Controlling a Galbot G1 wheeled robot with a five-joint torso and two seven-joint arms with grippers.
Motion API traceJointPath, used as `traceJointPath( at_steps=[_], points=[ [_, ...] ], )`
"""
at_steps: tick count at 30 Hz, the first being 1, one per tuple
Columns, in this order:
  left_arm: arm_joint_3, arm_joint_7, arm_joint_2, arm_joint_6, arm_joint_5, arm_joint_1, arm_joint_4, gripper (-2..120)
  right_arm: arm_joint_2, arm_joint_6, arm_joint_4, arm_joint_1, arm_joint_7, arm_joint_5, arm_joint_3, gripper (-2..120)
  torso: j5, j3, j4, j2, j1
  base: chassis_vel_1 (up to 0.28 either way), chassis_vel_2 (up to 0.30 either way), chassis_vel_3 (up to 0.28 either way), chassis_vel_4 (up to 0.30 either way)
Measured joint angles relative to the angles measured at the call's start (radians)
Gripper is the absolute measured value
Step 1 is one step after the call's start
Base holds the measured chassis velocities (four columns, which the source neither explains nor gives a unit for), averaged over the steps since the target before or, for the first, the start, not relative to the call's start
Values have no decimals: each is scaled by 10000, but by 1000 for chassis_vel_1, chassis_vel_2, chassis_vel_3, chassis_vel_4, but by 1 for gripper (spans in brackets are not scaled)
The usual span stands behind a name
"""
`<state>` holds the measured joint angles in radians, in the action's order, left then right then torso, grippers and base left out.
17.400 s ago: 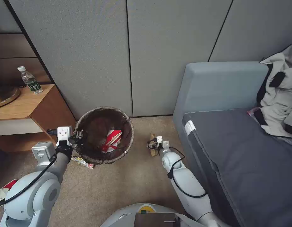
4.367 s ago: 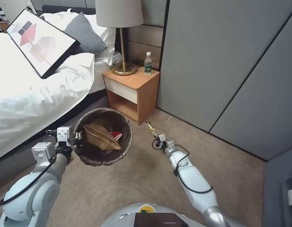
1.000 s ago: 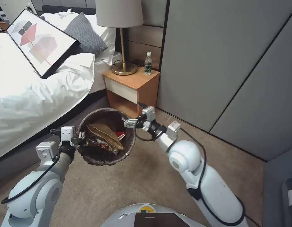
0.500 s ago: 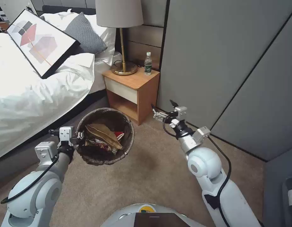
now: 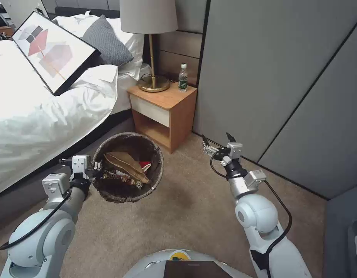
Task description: Pick up the trash bin, then pick up the garbage from the floor and place it into the trash bin.
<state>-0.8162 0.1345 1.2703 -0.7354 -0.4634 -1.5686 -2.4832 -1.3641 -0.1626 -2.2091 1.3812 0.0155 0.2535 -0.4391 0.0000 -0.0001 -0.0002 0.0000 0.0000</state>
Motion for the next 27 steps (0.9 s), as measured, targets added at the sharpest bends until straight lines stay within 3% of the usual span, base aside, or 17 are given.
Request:
traceJointPath(
  at_steps=[7,27],
  points=[
    [1,-287,12,0,93,17,9,2,-18,-67,-33,45,93,-31,-118,100,-1,1,4,0,0,61,55,57,52],
    [-74,-309,0,0,72,9,17,2,78,-189,125,-75,453,275,-349,100,0,1,1,0,0,69,63,65,65]
  ],
)
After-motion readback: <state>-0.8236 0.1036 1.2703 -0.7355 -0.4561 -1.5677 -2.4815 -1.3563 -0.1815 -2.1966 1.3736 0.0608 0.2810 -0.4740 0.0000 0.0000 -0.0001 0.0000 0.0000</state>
